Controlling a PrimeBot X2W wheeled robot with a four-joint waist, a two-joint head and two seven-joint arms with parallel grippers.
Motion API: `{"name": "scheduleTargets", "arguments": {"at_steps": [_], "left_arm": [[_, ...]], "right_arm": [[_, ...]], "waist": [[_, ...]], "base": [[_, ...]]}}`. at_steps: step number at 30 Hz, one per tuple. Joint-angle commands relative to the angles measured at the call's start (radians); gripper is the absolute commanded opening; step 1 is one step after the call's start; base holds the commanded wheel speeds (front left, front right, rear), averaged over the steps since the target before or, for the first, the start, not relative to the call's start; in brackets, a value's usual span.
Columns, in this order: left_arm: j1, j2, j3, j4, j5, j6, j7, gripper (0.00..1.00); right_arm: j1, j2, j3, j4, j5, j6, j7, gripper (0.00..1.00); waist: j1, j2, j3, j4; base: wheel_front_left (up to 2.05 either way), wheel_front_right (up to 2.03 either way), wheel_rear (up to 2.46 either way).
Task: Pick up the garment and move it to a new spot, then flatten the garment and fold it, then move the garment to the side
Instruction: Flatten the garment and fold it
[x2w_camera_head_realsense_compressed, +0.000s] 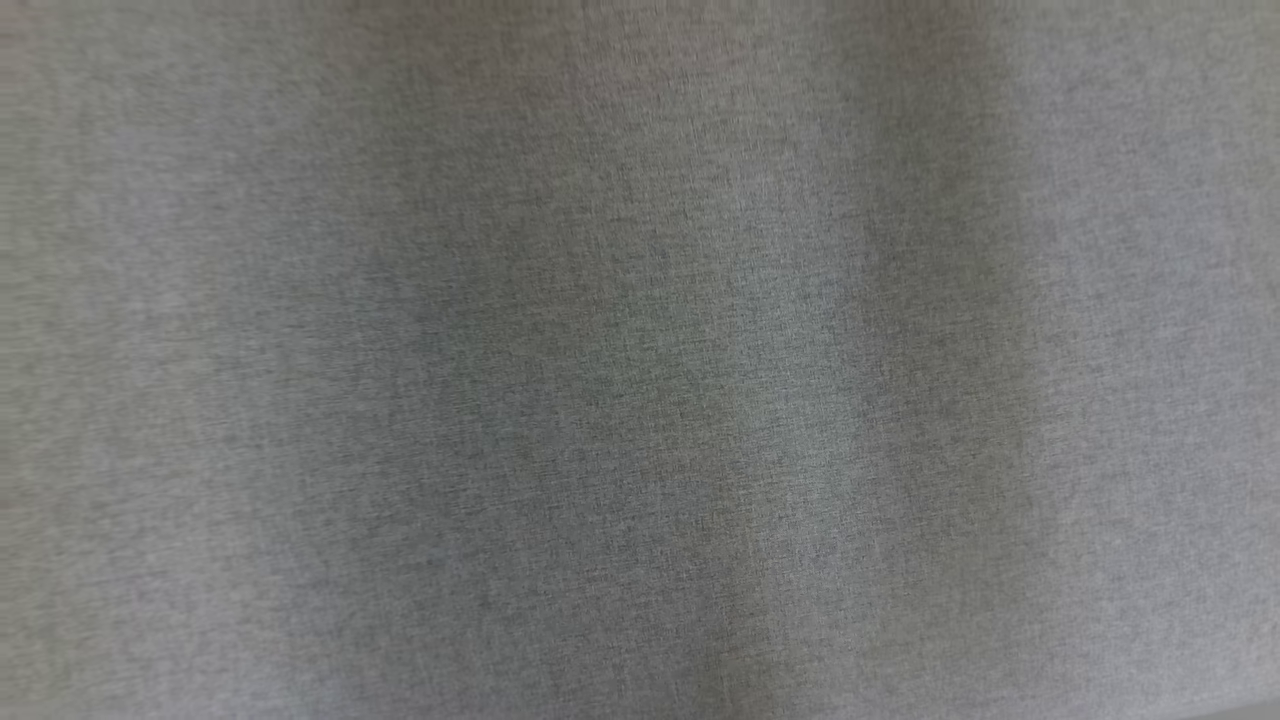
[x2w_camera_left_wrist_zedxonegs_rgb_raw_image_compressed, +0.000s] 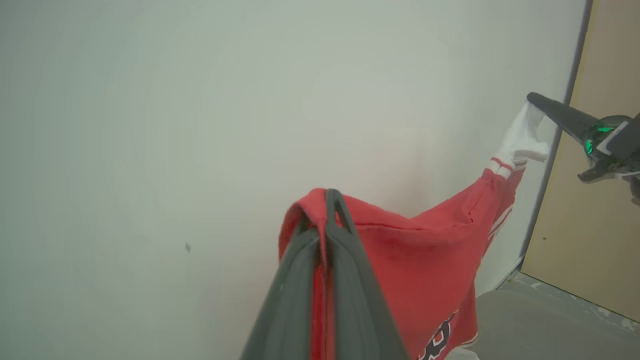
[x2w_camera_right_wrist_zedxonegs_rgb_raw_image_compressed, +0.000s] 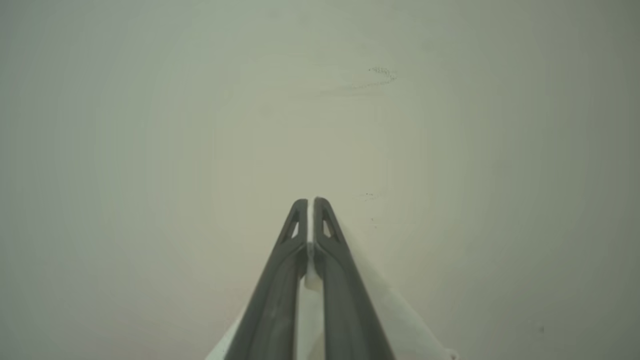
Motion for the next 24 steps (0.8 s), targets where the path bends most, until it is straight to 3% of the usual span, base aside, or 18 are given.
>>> {"name": "scheduleTargets", "arguments": {"at_steps": [1,7,8,13,19,24], "left_arm": [[0.054,0.002,0.0,-0.014,-0.015,0.002,-0.014,0.0],[0.248,0.029,0.05,-0.103,-0.016,0.002,-0.026,0.0],[0.248,0.029,0.05,-0.103,-0.016,0.002,-0.026,0.0],[0.494,0.041,0.196,-0.184,0.047,0.002,-0.026,0.0],[0.828,0.023,0.354,-0.26,0.149,0.003,-0.026,0.0],[1.087,-0.005,0.419,-0.322,0.217,0.013,-0.026,0.0]], "right_arm": [[0.065,-0.014,0.026,-0.031,0.04,-0.002,-0.012,0.0],[0.397,-0.042,0.113,-0.246,0.218,-0.002,0.016,0.0],[0.397,-0.042,0.113,-0.246,0.218,-0.002,0.016,0.0],[0.776,-0.064,0.118,-0.544,0.312,-0.002,0.077,0.0],[1.213,-0.012,0.05,-0.893,0.342,-0.002,0.174,0.0],[1.51,0.039,0.013,-1.093,0.35,-0.002,0.246,0.0]], "waist": [[0.0001,0.0,-0.032,0.014],[0.0001,0.0,-0.105,0.015],[0.0001,0.0,-0.105,0.015],[0.0001,0.0,-0.165,0.027],[0.0001,0.0,-0.232,0.04],[0.0001,0.0,-0.272,0.05]], "base": [[0.0,0.0,0.0],[0.0,0.0,0.0],[0.0,0.0,0.0],[0.0,0.0,0.0],[0.0,0.0,0.0],[0.0,0.0,0.0]]}}
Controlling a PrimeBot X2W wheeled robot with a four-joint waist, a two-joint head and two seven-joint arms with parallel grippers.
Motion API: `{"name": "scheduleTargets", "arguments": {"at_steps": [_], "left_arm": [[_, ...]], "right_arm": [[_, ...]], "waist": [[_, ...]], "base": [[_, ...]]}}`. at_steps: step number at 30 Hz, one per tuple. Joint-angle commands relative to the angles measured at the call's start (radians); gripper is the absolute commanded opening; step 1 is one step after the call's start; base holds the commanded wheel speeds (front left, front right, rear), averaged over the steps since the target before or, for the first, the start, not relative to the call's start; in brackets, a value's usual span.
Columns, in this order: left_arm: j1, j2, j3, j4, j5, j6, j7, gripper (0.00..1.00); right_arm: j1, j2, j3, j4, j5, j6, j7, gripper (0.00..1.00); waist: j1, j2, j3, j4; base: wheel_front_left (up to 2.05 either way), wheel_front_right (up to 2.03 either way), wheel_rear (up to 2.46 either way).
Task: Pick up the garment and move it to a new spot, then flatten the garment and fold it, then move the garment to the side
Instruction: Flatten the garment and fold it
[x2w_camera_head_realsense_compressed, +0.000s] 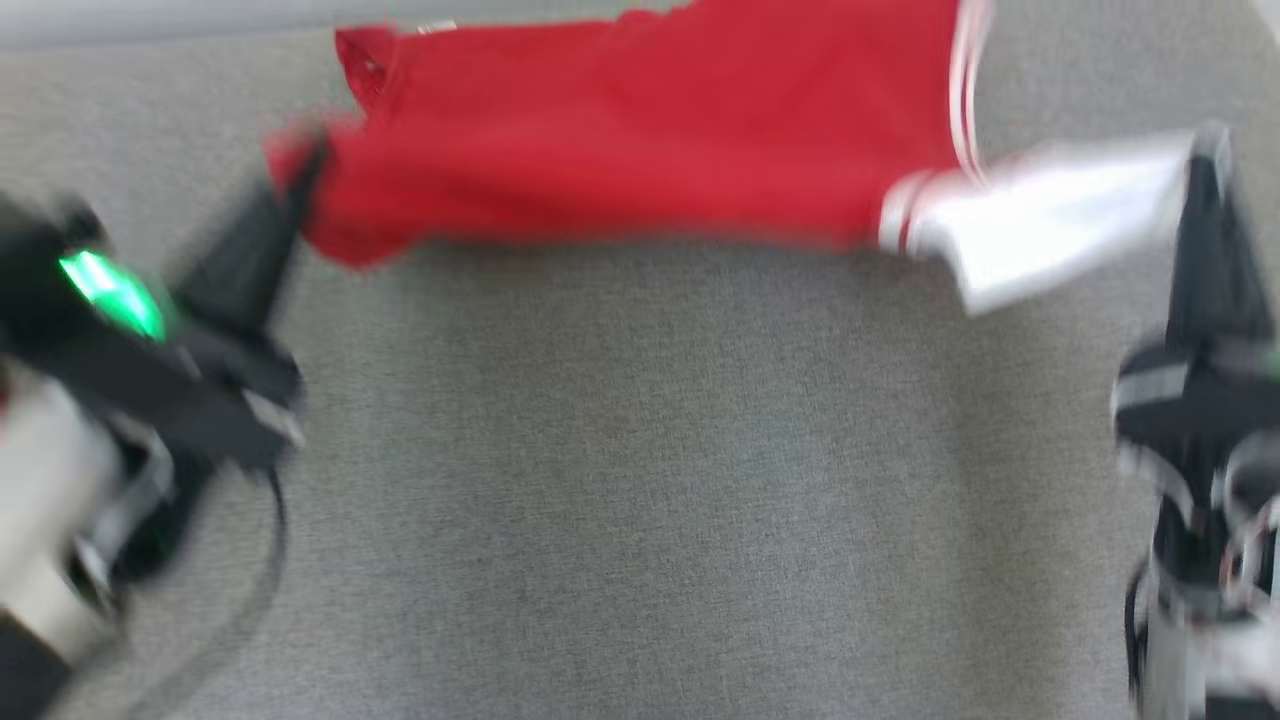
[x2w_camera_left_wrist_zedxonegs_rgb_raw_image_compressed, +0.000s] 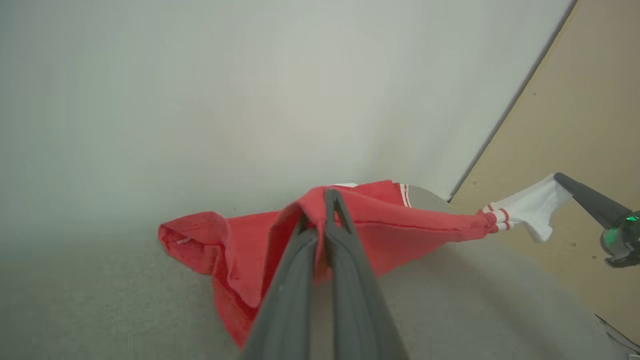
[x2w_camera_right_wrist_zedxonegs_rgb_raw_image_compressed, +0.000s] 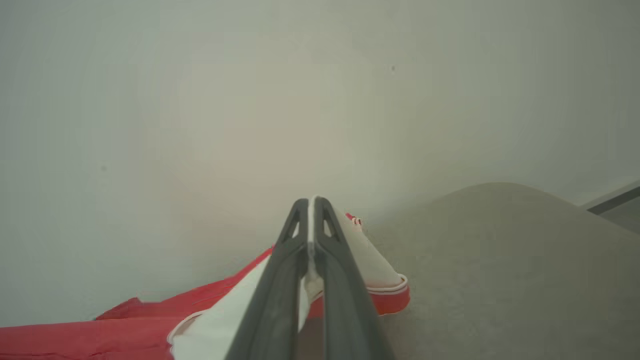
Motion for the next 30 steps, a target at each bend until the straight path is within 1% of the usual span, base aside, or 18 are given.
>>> {"name": "scheduleTargets", "arguments": {"at_steps": [1,5,12,15,17,19,20,24,27,28,29,30], "left_arm": [[0.041,-0.009,0.001,-0.009,0.014,0.004,-0.004,0.0],[0.199,-0.033,0.036,-0.02,0.06,0.004,-0.004,0.0],[0.428,-0.093,0.103,0.014,0.113,-0.001,-0.004,0.0],[0.531,-0.133,0.168,0.042,0.132,-0.003,-0.004,0.0],[0.607,-0.173,0.209,0.052,0.131,-0.005,-0.004,0.0],[0.662,-0.179,0.215,0.06,0.178,-0.008,-0.004,0.0],[0.69,-0.198,0.226,0.062,0.182,-0.009,-0.004,0.0],[0.791,-0.262,0.256,0.077,0.207,-0.008,-0.004,0.0],[0.842,-0.293,0.26,0.093,0.242,-0.009,-0.004,0.0],[0.842,-0.293,0.26,0.093,0.242,-0.009,-0.004,0.0],[0.873,-0.312,0.275,0.1,0.25,-0.009,-0.004,0.0],[0.886,-0.317,0.284,0.103,0.254,-0.009,-0.004,0.0]], "right_arm": [[0.035,0.008,-0.006,-0.019,0.004,-0.002,0.001,0.0],[0.199,0.014,-0.008,-0.07,0.033,-0.002,0.013,0.0],[0.408,0.014,0.016,-0.035,0.06,-0.002,-0.014,0.0],[0.477,0.014,0.025,-0.007,0.066,-0.002,-0.03,0.0],[0.523,0.014,0.018,0.015,0.078,-0.002,-0.044,0.0],[0.564,0.014,0.026,0.037,0.077,-0.002,-0.047,0.0],[0.579,0.014,0.032,0.046,0.068,-0.002,-0.046,0.0],[0.645,0.014,0.047,0.094,0.107,-0.002,-0.047,0.0],[0.692,0.014,0.073,0.12,0.116,-0.002,-0.035,0.0],[0.692,0.014,0.073,0.12,0.116,-0.002,-0.035,0.0],[0.719,0.014,0.079,0.128,0.115,-0.002,-0.027,0.0],[0.735,0.014,0.08,0.131,0.115,-0.002,-0.02,0.0]], "waist": [[0.0004,0.0002,-0.028,0.013],[0.0004,0.0002,-0.051,0.016],[0.0004,0.0002,-0.095,0.02],[0.0004,0.0002,-0.116,0.016],[0.0004,0.0002,-0.135,0.017],[0.0004,0.0002,-0.148,0.015],[0.0004,0.0002,-0.154,0.015],[0.0004,0.0002,-0.182,0.021],[0.0004,0.0002,-0.202,0.026],[0.0004,0.0002,-0.202,0.026],[0.0004,0.0002,-0.214,0.029],[0.0004,0.0002,-0.221,0.031]], "base": [[0.0,0.0,0.0],[0.0,0.0,0.0],[0.0,0.0,0.0],[0.0,0.0,0.0],[0.0,0.0,0.0],[0.0,0.0,0.0],[0.0,0.0,0.0],[0.0,0.0,0.0],[0.0,0.0,0.0],[0.0,0.0,0.0],[0.0,0.0,0.0],[0.0,0.0,0.0]]}}
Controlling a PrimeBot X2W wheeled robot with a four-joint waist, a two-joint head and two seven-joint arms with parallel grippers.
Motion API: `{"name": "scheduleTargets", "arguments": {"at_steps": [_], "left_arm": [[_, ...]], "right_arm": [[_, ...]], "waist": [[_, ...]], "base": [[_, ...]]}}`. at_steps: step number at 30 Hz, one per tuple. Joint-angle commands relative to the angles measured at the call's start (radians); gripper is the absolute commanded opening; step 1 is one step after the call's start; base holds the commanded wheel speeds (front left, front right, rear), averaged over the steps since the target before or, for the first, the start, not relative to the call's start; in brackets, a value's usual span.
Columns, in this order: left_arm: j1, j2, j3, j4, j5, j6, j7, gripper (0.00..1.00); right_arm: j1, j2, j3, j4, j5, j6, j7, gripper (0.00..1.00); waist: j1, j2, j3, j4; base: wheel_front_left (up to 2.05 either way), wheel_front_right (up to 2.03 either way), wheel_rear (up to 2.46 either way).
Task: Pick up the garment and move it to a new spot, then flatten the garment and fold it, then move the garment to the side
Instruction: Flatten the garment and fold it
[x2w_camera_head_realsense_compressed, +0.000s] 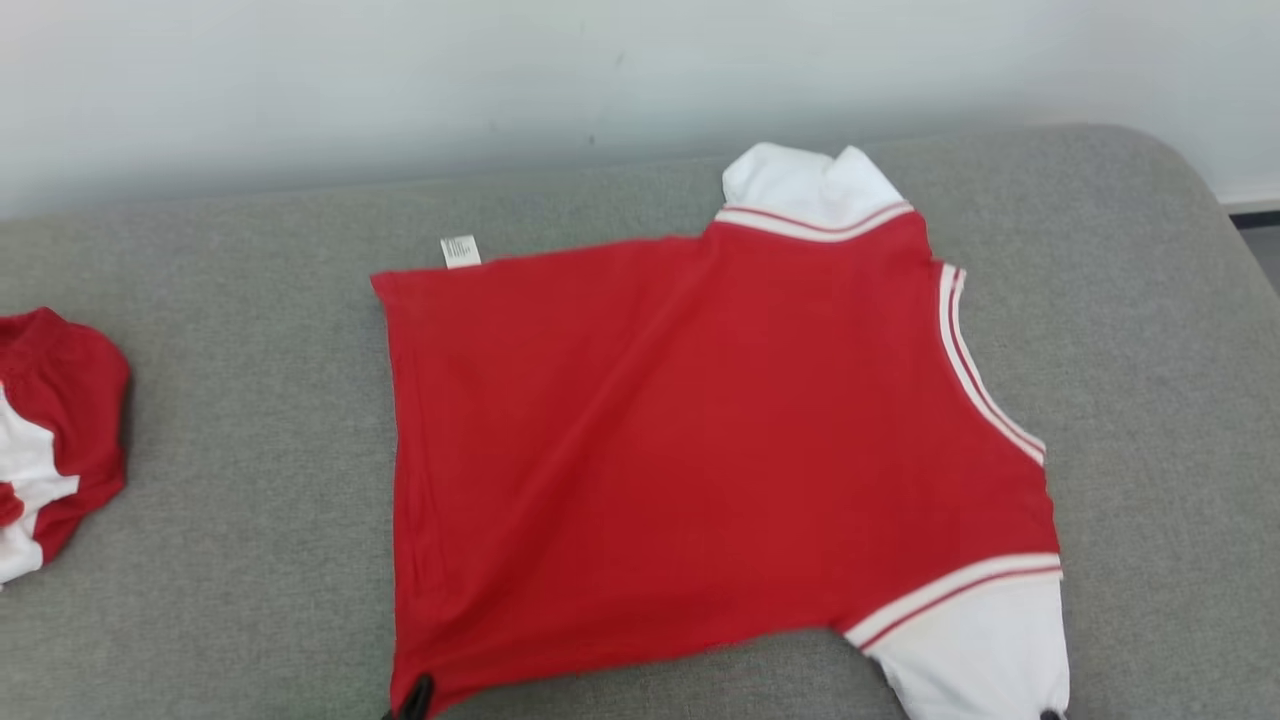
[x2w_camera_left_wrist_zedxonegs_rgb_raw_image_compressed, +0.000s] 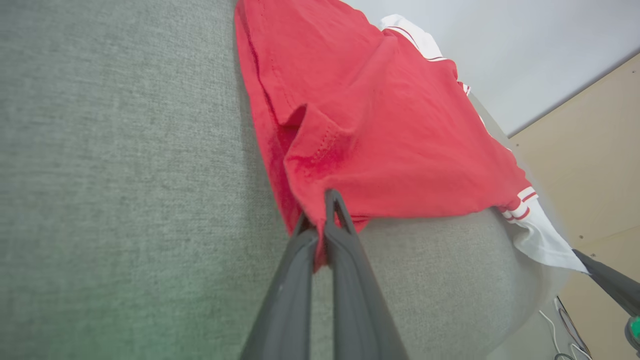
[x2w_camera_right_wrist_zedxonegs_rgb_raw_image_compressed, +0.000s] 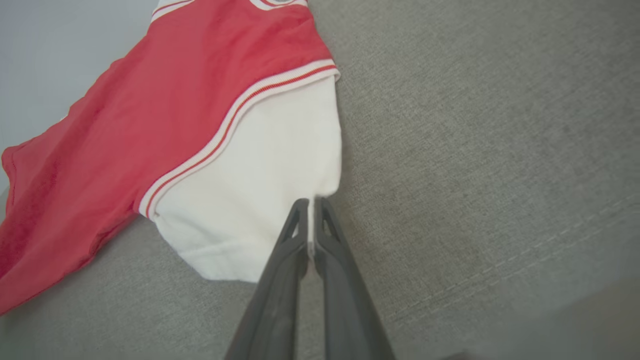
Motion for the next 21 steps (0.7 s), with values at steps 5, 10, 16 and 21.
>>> {"name": "scheduleTargets", "arguments": {"at_steps": [5,10,16,21], "left_arm": [[0.062,0.0,0.049,0.001,0.041,-0.001,-0.004,0.0],[0.081,-0.001,0.073,0.009,0.063,0.0,-0.004,0.0],[0.063,-0.011,0.061,0.016,0.087,0.0,-0.004,0.0],[0.035,-0.024,0.08,-0.015,0.107,0.0,-0.004,0.0]], "right_arm": [[0.064,0.001,0.024,-0.012,0.021,-0.002,0.045,0.0],[0.09,0.001,0.05,-0.024,0.038,-0.002,0.061,0.0],[0.049,0.001,0.036,-0.049,0.087,-0.002,0.048,0.0],[-0.009,0.002,0.021,-0.083,0.105,-0.003,0.056,0.0]], "waist": [[0.0001,0.0001,-0.029,0.014],[0.0001,0.0001,-0.034,0.018],[0.0001,0.0001,-0.035,0.013],[0.0001,0.0001,-0.023,0.008]], "base": [[0.0,0.0,0.0],[0.0,0.0,0.0],[0.0,0.0,0.0],[0.0,0.0,0.0]]}}
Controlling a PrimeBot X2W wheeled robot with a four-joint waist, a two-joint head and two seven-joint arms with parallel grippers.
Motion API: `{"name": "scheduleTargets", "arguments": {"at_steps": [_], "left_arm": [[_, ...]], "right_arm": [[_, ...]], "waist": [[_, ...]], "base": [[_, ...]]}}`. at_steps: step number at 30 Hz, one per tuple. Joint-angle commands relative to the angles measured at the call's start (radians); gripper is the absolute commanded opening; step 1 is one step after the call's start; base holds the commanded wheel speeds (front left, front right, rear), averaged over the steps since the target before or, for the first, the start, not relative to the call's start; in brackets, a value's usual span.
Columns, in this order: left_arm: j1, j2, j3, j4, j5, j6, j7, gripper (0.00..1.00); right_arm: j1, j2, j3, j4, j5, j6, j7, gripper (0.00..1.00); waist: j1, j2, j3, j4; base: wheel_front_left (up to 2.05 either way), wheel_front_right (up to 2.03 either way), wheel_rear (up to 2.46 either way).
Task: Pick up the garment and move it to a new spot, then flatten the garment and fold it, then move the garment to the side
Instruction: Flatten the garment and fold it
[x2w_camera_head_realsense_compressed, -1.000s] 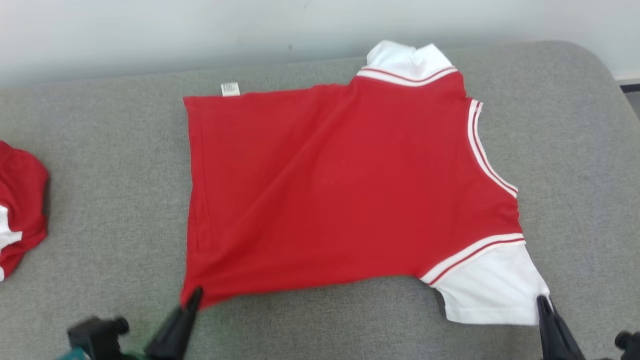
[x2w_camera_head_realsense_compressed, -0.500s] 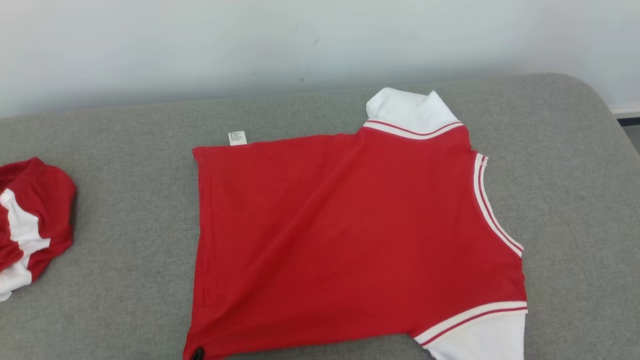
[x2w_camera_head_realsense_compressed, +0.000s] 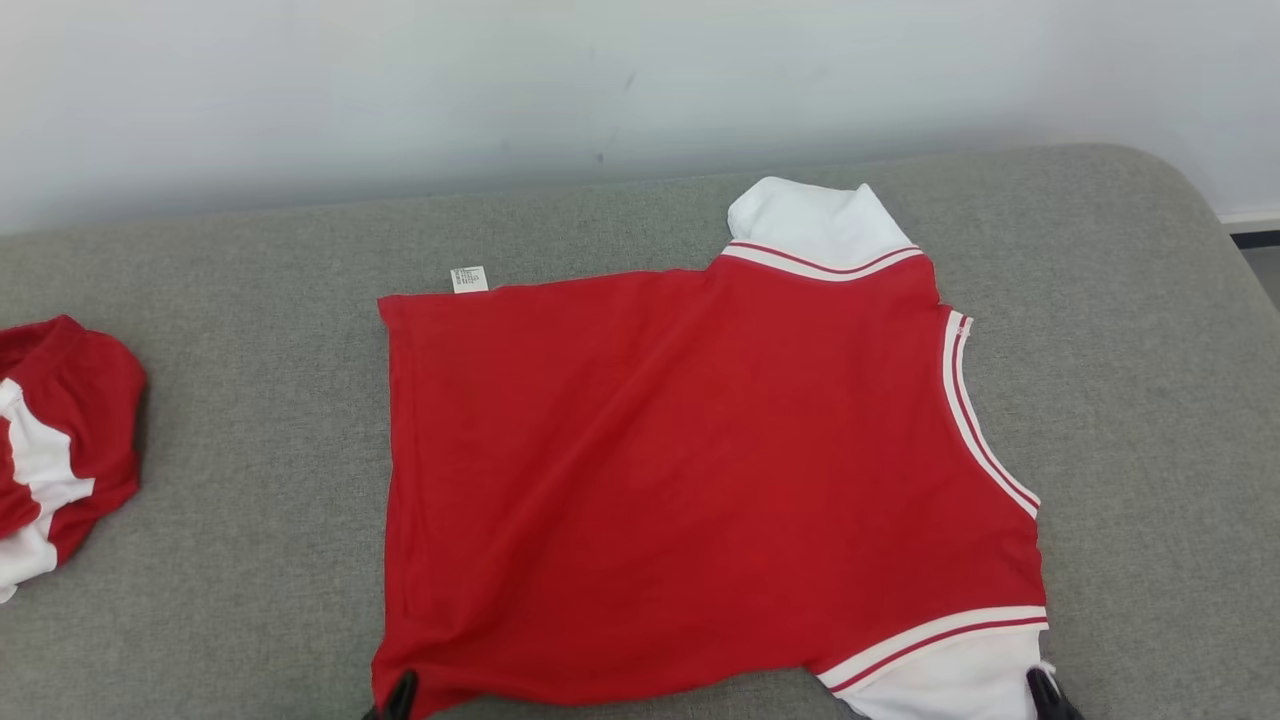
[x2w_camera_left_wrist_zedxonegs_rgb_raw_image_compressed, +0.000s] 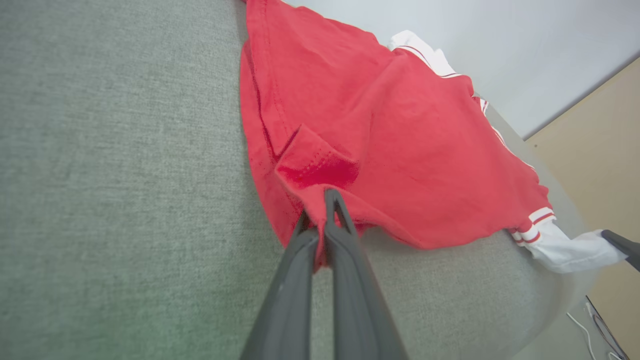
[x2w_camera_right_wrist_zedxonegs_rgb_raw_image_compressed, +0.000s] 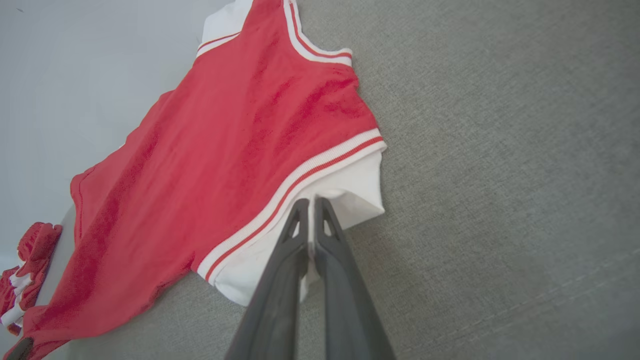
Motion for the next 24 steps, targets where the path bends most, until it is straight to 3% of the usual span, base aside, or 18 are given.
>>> {"name": "scheduleTargets", "arguments": {"at_steps": [1,12,24], "left_arm": [[-0.017,-0.001,0.009,-0.012,0.01,0.001,-0.004,0.0],[-0.113,0.026,0.01,-0.049,0.01,0.001,-0.004,0.0],[-0.268,0.06,-0.089,0.031,-0.035,0.001,-0.004,0.0]], "right_arm": [[-0.028,0.001,-0.007,-0.007,0.019,-0.003,0.003,0.0],[-0.268,0.001,-0.05,0.0,0.007,-0.003,0.103,0.0],[-0.567,0.001,-0.124,0.217,-0.068,-0.003,0.207,0.0]], "waist": [[-0.0001,0.0,0.007,-0.002],[-0.0001,0.0,0.042,0.011],[-0.0001,0.0,0.069,0.037]], "base": [[0.0,0.0,0.0],[0.0,0.0,0.0],[0.0,0.0,0.0]]}}
